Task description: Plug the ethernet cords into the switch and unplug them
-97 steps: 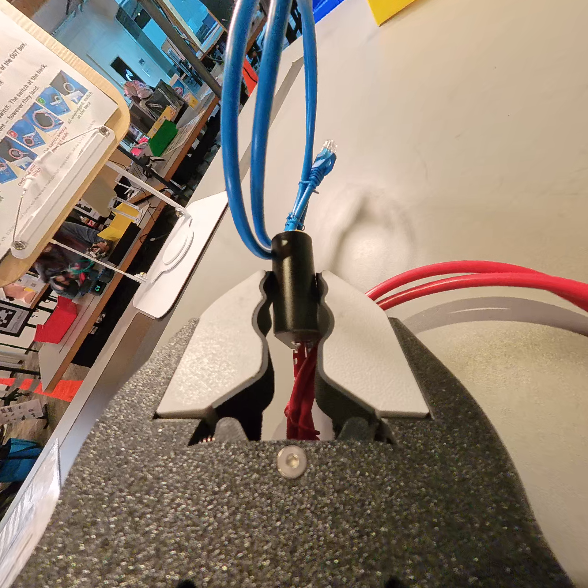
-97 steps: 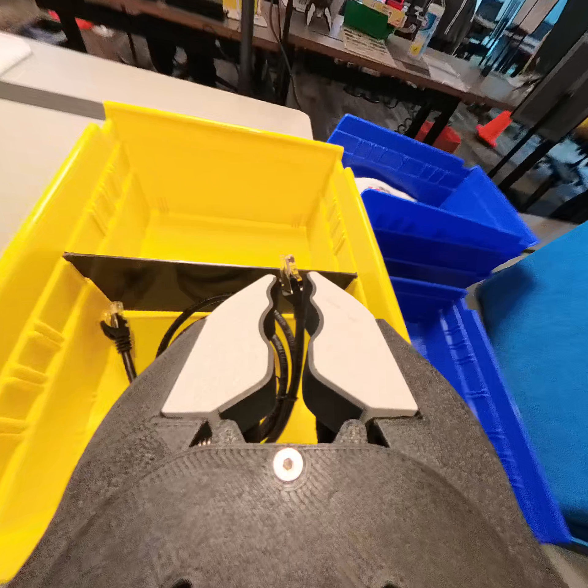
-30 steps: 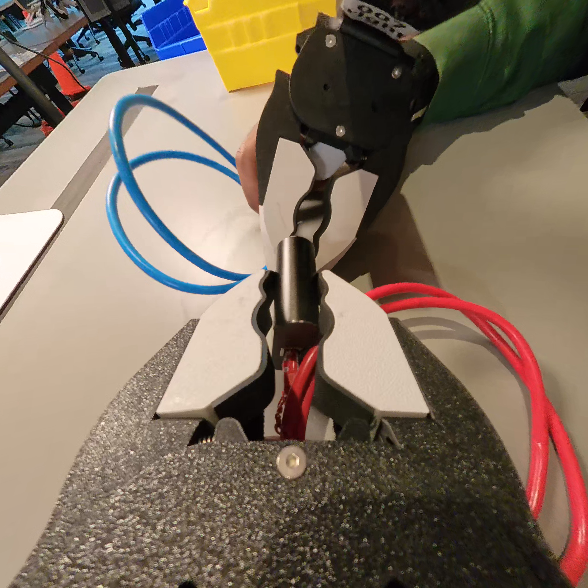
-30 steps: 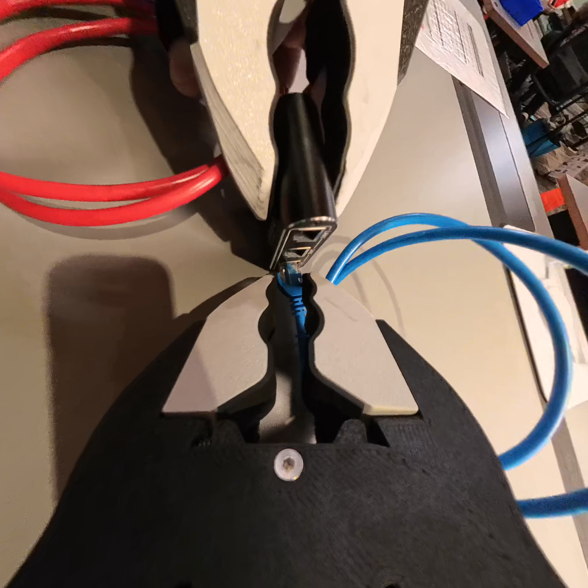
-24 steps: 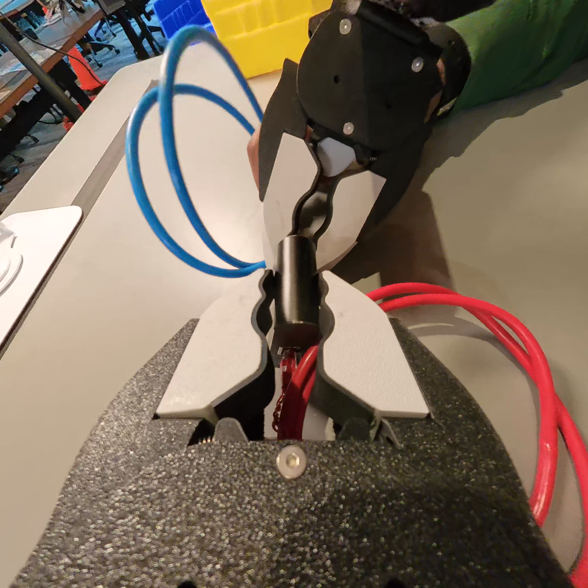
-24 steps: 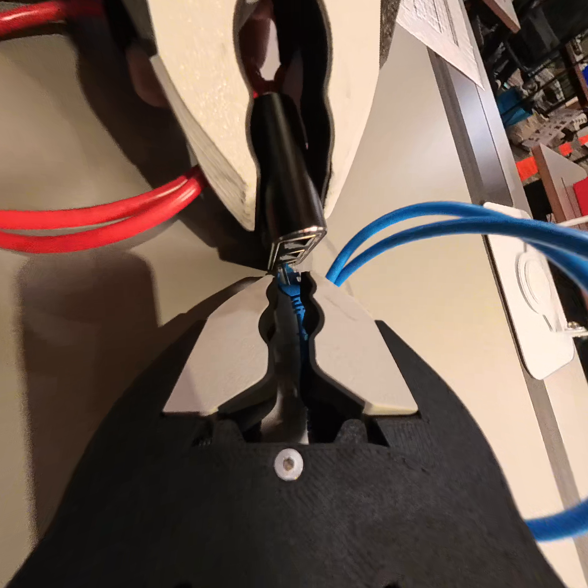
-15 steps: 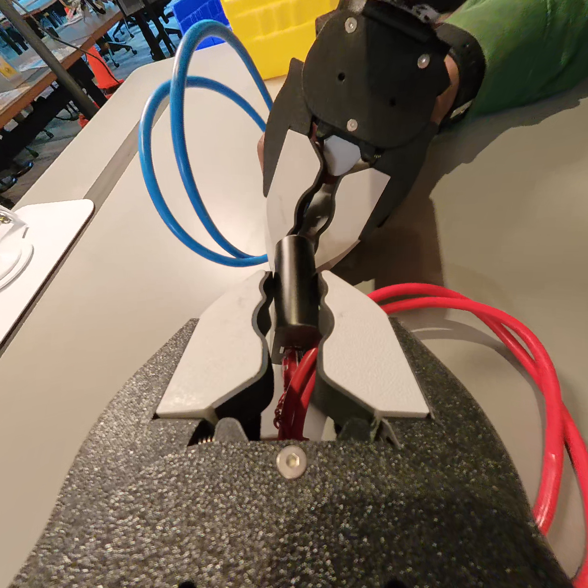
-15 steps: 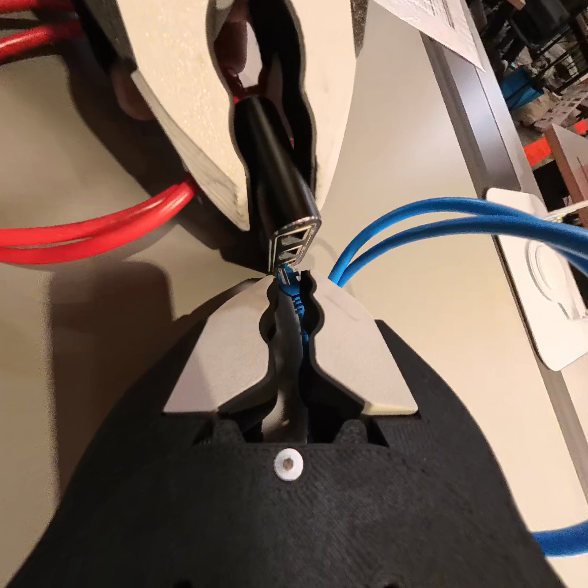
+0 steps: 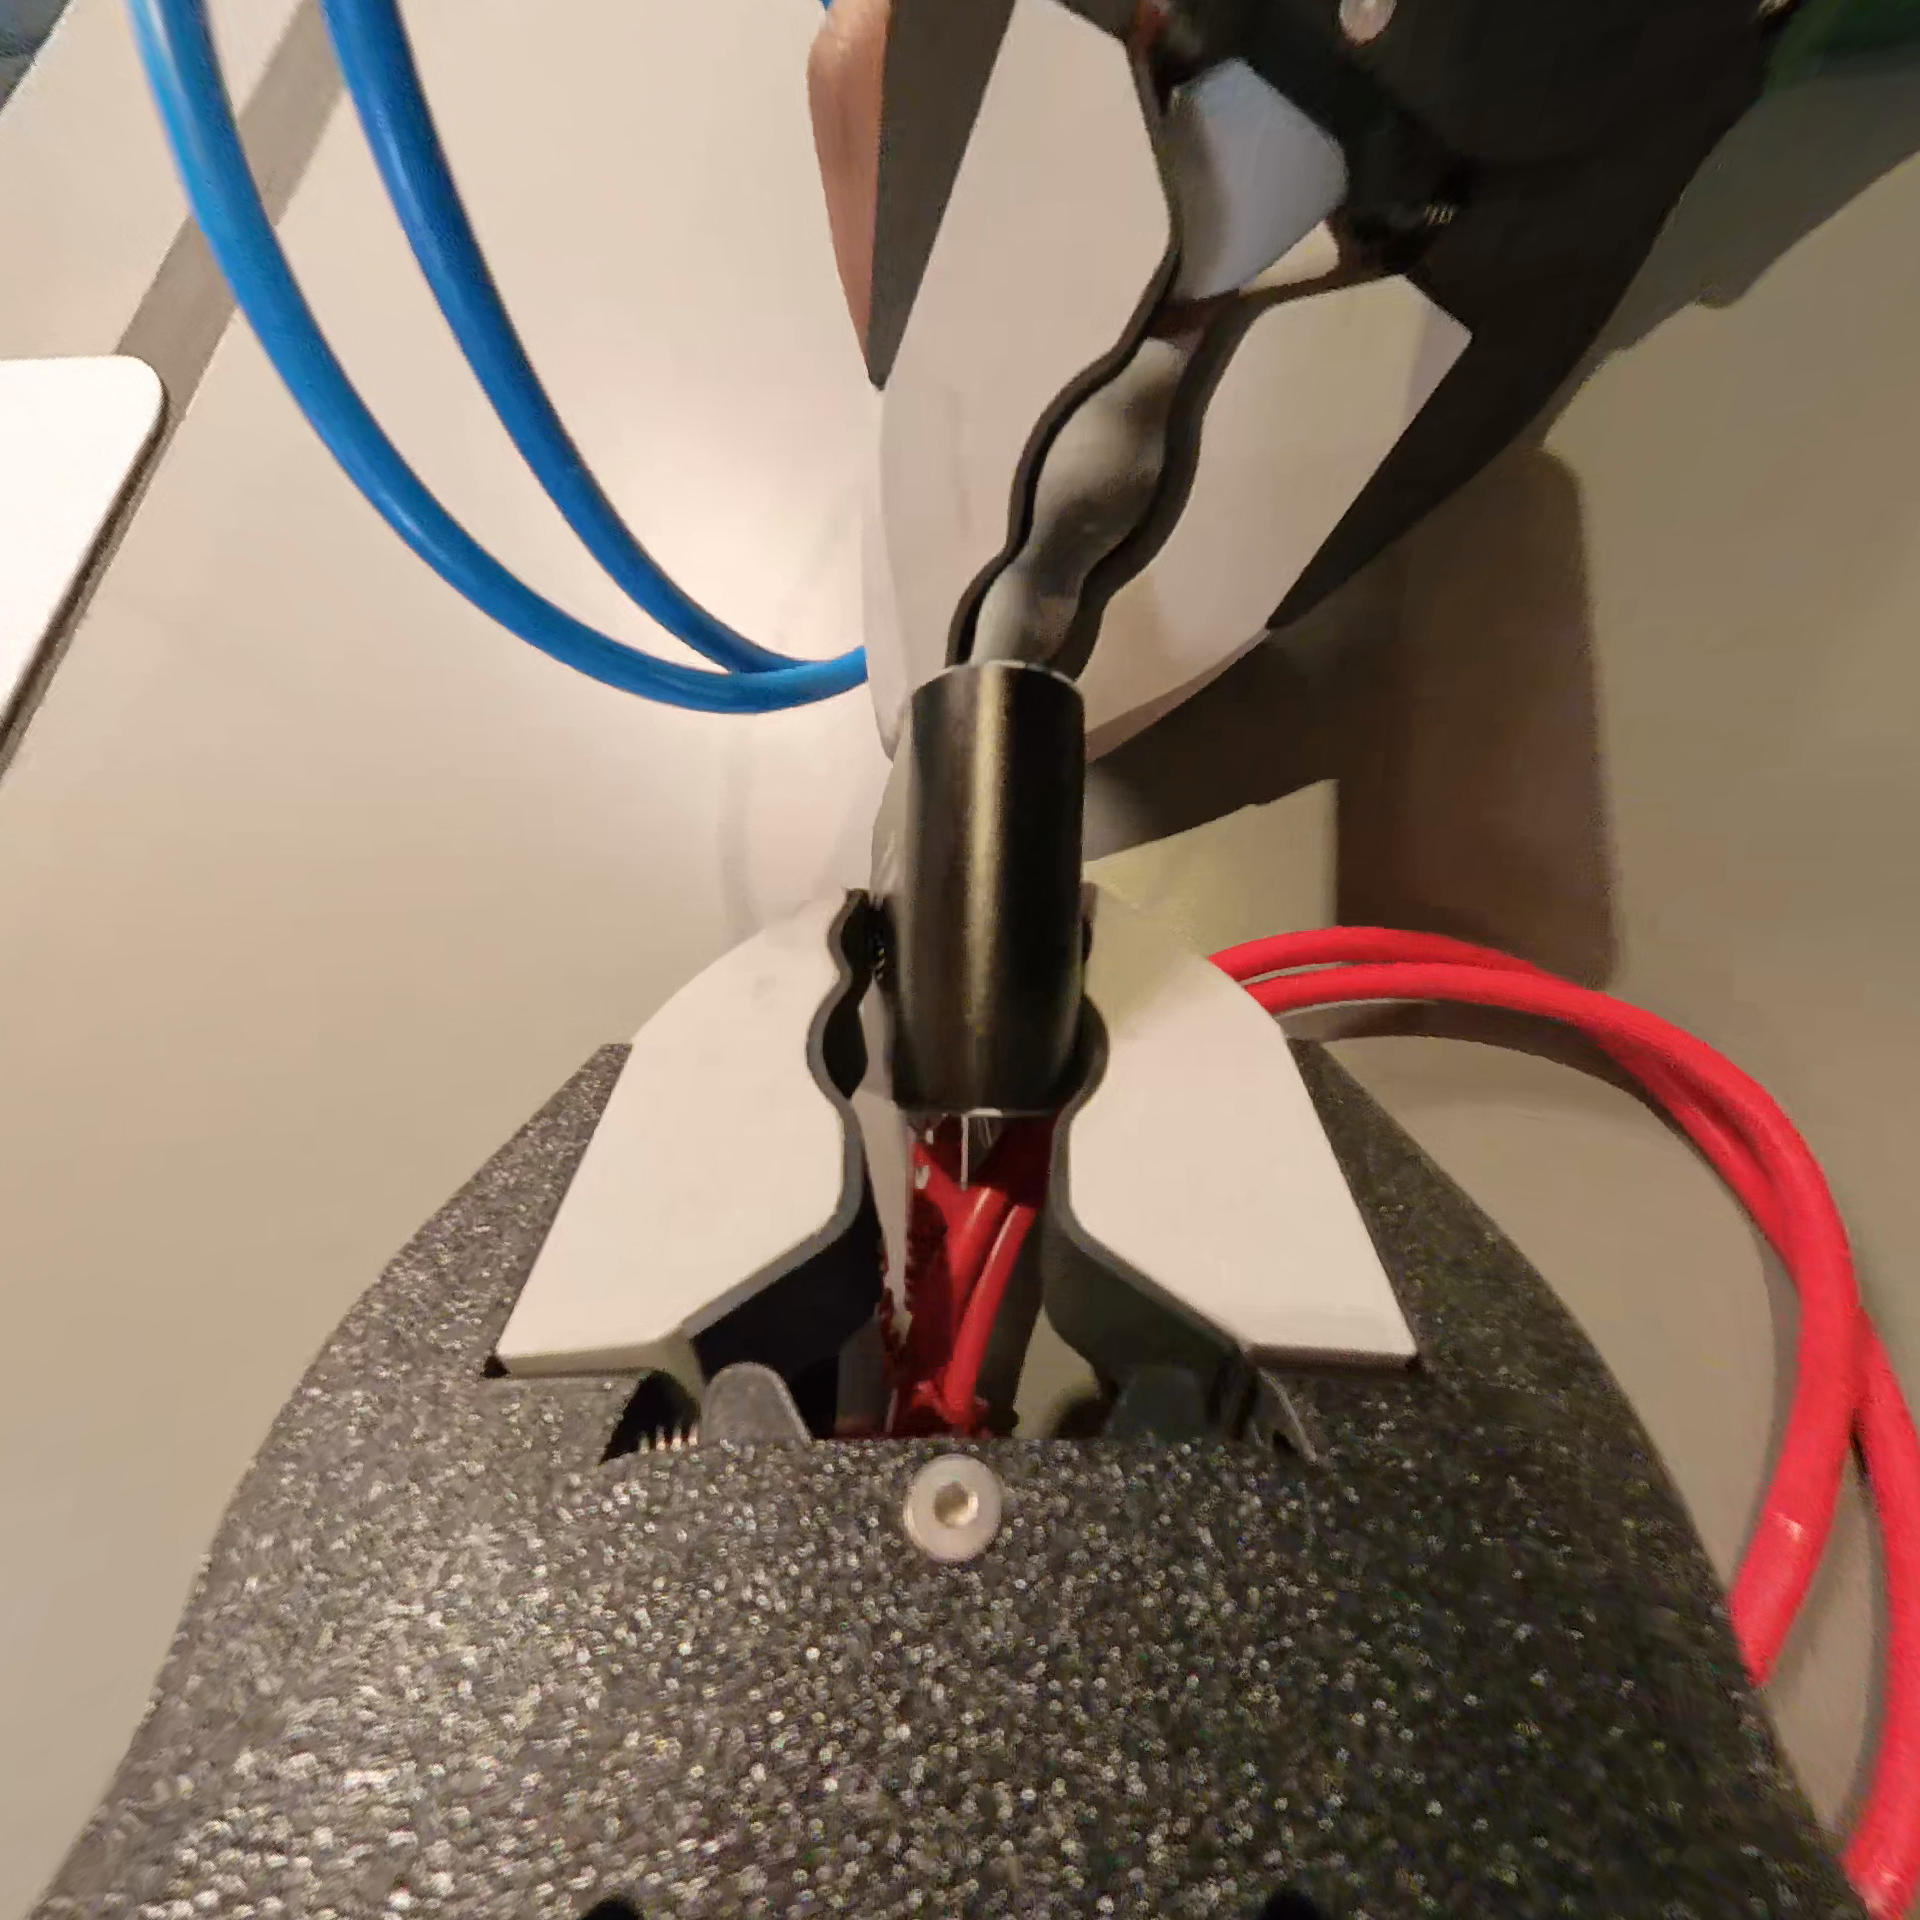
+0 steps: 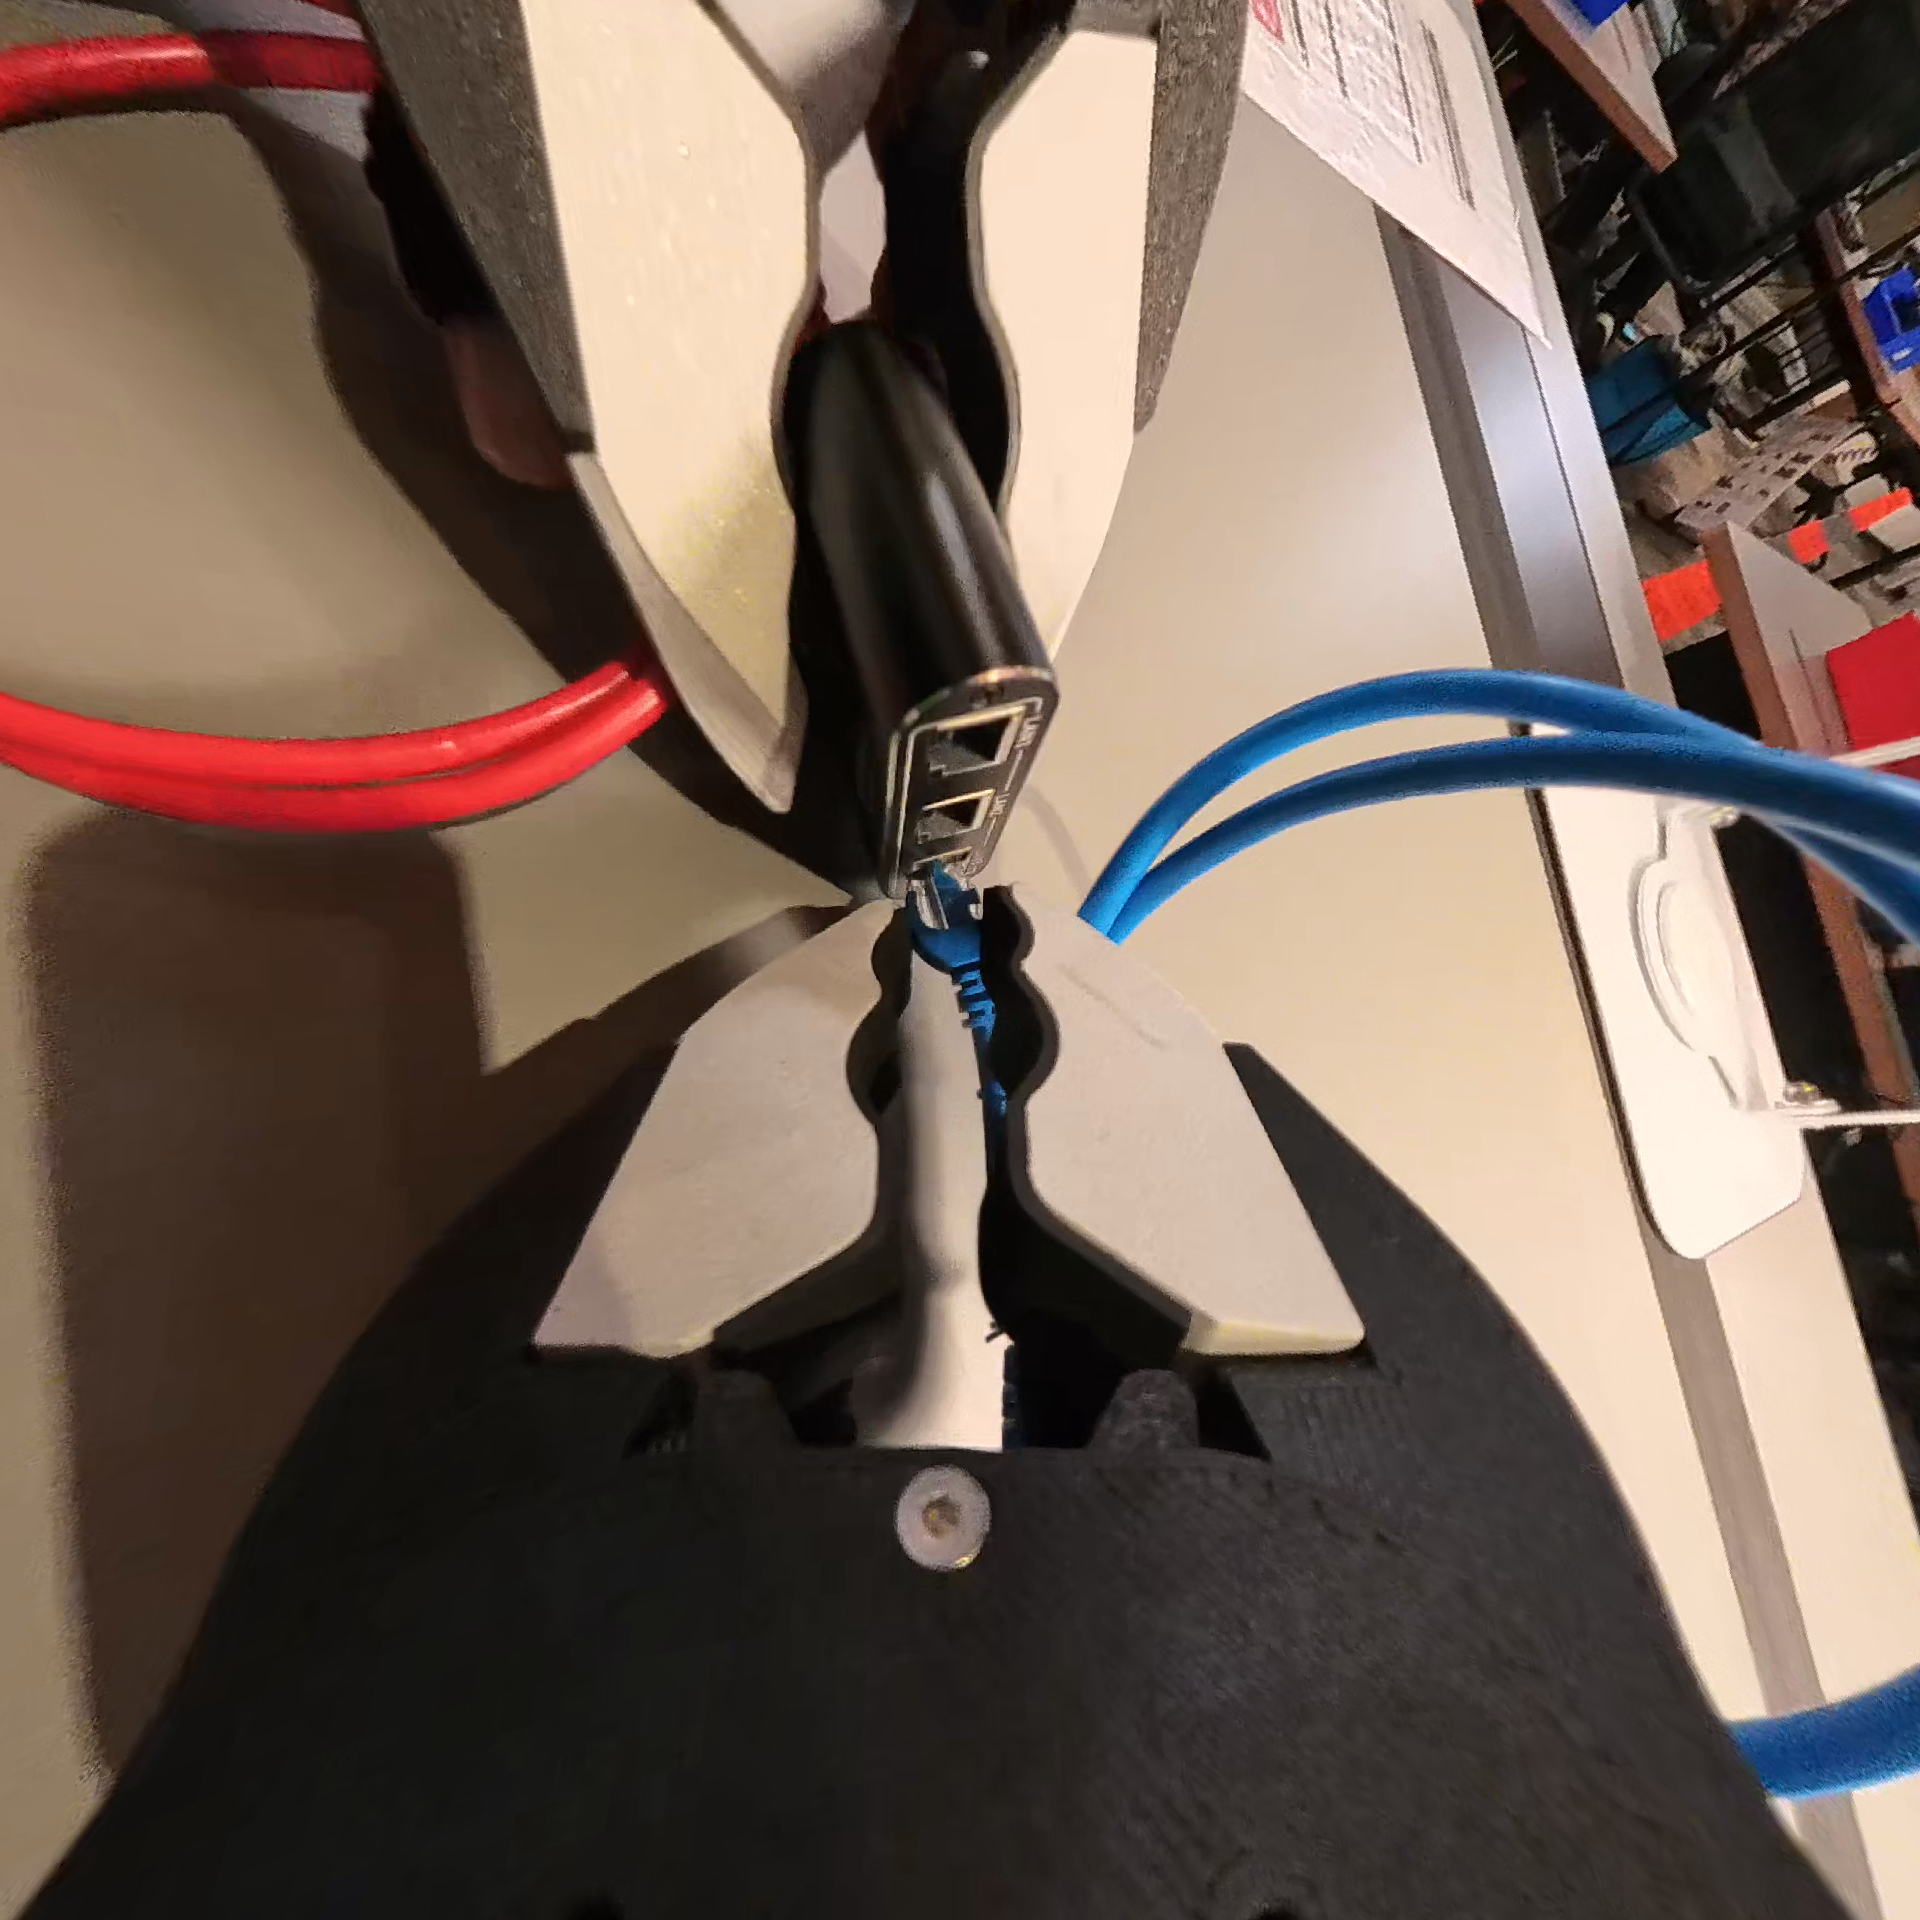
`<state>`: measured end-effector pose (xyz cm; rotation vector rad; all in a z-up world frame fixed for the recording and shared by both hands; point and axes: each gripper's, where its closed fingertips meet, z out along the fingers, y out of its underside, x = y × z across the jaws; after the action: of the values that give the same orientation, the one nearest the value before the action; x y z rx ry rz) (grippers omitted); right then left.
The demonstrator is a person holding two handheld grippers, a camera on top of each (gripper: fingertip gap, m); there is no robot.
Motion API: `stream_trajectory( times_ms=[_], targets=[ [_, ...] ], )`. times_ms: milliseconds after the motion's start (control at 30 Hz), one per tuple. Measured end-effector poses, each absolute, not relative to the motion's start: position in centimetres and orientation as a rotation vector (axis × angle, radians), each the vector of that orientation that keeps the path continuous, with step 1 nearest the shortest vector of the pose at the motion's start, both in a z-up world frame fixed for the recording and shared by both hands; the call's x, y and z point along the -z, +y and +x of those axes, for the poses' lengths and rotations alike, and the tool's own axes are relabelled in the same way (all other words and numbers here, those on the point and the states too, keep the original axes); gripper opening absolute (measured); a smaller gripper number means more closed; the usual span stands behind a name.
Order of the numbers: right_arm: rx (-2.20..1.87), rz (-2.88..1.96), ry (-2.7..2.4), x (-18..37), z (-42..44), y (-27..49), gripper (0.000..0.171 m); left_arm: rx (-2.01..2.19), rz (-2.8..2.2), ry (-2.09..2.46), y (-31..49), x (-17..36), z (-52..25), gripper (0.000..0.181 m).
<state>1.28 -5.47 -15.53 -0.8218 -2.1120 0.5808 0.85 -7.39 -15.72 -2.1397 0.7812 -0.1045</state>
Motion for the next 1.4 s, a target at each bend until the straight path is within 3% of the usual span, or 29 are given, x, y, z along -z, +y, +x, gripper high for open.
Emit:
stream_trajectory(
  times_ms=[33,600,1400],
  targets=[
    [-0.579,-0.813,-2.114,15.5,1.3,-5.5,0.013,0.075,-2.136,0.795,-7.3,15.8,0.8,0.033],
    [-0.434,-0.657,-2.101,16.2,1.3,-5.4,0.017,-0.057,-2.101,0.892,-7.0,16.0,0.9,0.030],
    [-0.330,-0.954,-1.846,13.9,0.1,-2.1,0.013,-0.372,-2.030,0.757,-5.1,14.8,-0.9,0.029]
  ],
)
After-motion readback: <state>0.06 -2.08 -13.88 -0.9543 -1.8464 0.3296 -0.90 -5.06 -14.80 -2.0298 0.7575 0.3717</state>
